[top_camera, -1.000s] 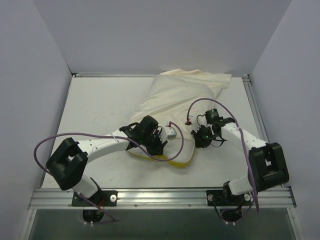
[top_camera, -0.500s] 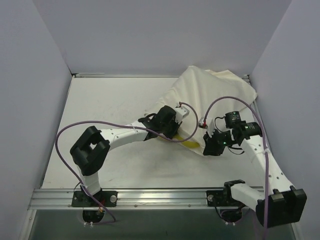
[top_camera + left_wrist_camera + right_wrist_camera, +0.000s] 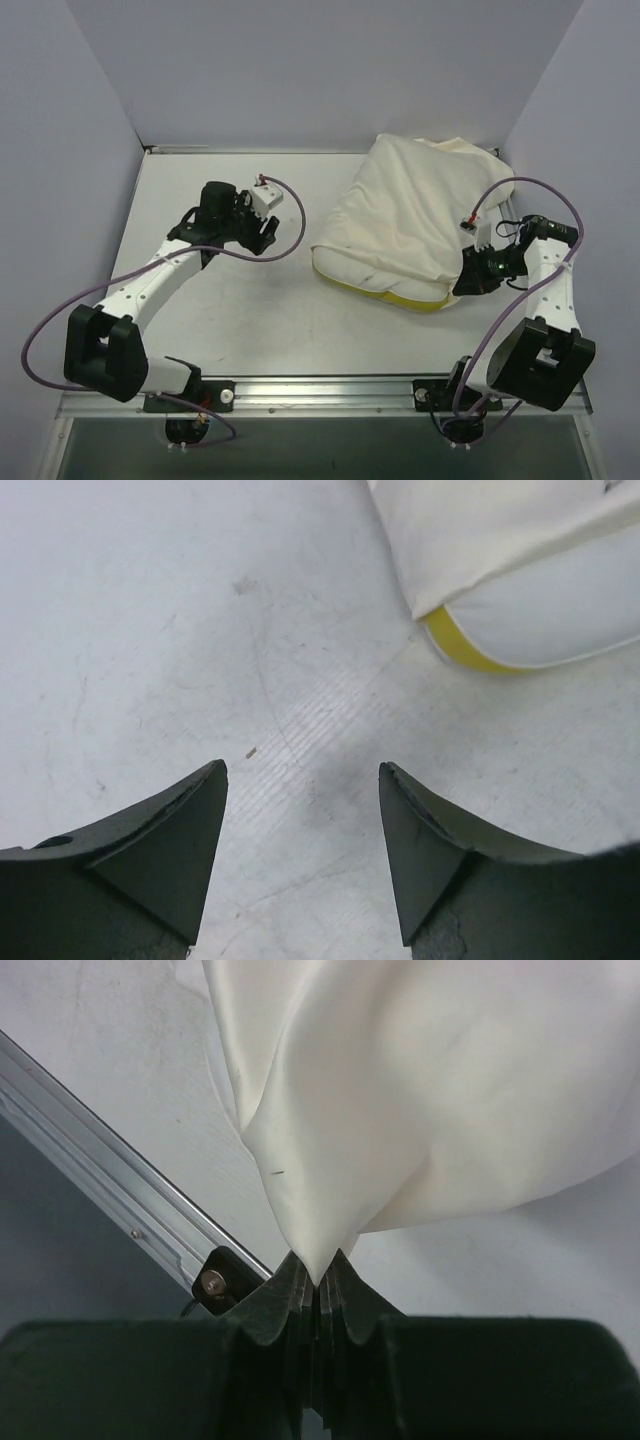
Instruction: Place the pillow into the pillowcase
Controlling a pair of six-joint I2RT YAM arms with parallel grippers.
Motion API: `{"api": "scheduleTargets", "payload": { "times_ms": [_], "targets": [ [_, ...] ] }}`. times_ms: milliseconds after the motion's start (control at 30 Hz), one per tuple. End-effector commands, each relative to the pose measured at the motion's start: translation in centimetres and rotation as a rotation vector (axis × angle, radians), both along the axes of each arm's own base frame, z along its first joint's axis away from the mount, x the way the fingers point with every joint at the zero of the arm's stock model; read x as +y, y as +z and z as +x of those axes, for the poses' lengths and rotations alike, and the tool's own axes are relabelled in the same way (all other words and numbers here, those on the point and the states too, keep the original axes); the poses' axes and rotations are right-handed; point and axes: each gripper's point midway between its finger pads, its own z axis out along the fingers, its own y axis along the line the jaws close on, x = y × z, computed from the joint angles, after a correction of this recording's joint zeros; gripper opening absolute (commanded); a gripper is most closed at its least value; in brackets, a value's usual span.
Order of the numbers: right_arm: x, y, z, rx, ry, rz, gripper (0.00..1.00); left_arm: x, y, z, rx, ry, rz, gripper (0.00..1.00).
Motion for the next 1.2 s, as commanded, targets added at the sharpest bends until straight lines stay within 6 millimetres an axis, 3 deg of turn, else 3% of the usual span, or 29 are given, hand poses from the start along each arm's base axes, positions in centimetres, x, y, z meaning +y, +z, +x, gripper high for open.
{"api": "scheduleTargets", "payload": {
  "times_ms": [0,33,100,167,200,267,400,567,767,933,1167],
  "targets": [
    [-0.5,-0.1,-1.7,0.077,0.025,0.01,0.0,-1.0,-3.7,-1.5,-0.028,-0.234,0.071,0.7],
    [-0.7,-0.4,-1.7,0.096,0.021,0.012,0.0,-1.1,-5.2,-1.8,-0.034,-0.259,0.081,0.68],
    [-0.9,-1.0,-1.8,0.12,0.012,0.005,0.0,-2.5,-5.4,-0.9,-0.123,-0.277,0.077,0.66],
    [-1.1,-1.5,-1.8,0.137,0.001,0.0,0.0,-3.1,-7.1,-0.8,-0.14,-0.288,0.109,0.66],
    [-1.1,-1.8,-1.9,0.145,0.001,0.0,0.0,-3.8,-6.5,0.1,-0.196,-0.285,0.099,0.64],
    [-1.2,-2.1,-1.9,0.149,-0.011,-0.008,0.0,-4.9,-7.5,0.2,-0.201,-0.291,0.104,0.63],
    [-1.2,-2.7,-2.2,0.16,-0.024,-0.013,0.0,-6.8,-7.5,1.3,-0.268,-0.286,0.104,0.54],
    [-1.3,-3.1,-2.3,0.173,-0.032,-0.021,0.0,-8.1,-8.7,1.9,-0.202,-0.289,0.122,0.42],
    [-1.5,-3.2,-2.2,0.178,-0.035,-0.028,0.0,-8.6,-8.6,1.2,-0.2,-0.335,0.121,0.4],
    [-1.6,-3.2,-2.0,0.181,-0.037,-0.027,0.0,-10.3,-8.6,1.1,-0.181,-0.368,0.12,0.37],
    [-1.4,-3.1,-2.2,0.173,-0.039,-0.024,0.0,-12.0,-9.6,2.7,-0.105,-0.331,0.12,0.29]
  ]
}}
